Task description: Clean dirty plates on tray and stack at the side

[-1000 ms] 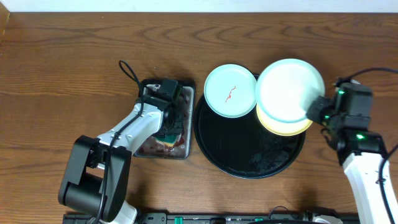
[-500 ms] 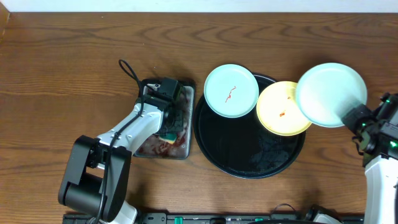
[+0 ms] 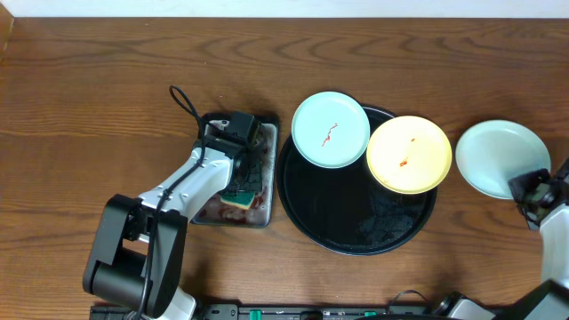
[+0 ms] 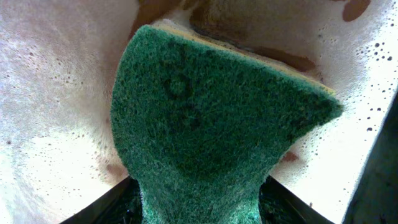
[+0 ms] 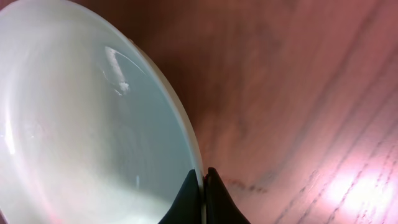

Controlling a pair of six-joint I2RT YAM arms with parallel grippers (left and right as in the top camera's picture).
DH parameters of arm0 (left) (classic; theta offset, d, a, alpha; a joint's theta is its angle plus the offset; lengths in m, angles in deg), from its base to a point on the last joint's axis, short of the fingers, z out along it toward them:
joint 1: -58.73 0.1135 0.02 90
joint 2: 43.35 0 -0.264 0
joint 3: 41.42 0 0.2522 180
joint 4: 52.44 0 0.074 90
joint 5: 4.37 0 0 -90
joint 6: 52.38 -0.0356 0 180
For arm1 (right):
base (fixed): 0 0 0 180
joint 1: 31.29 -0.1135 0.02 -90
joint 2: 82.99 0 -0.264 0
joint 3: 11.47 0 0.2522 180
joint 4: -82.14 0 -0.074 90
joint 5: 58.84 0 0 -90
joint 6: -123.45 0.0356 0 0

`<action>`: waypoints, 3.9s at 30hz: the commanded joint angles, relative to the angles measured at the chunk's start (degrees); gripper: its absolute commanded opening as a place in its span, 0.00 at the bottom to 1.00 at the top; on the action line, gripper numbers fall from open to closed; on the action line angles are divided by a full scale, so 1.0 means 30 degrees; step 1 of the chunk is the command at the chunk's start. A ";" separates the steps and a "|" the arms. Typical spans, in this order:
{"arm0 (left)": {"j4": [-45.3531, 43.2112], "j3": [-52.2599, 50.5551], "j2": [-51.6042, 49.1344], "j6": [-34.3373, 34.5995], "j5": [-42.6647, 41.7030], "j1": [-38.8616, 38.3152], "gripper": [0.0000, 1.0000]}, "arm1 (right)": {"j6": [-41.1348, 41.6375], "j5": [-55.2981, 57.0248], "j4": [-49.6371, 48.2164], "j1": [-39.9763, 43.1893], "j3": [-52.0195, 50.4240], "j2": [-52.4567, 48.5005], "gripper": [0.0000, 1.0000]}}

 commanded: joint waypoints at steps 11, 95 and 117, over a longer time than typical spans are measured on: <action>0.0117 0.0415 0.0401 -0.0051 0.0204 0.0029 0.59 | -0.1064 -0.1537 -0.1515 0.0896 0.0306 -0.2805 0.20; 0.0109 0.0372 0.0401 -0.0051 0.0211 0.0029 0.61 | -1.1621 -0.8247 0.1224 -0.9486 -0.0284 -0.1734 0.01; -0.0313 0.0444 0.2470 -0.0058 0.0219 0.0029 0.58 | -1.1599 -0.6506 0.0750 -1.1038 -0.1341 -0.1734 0.01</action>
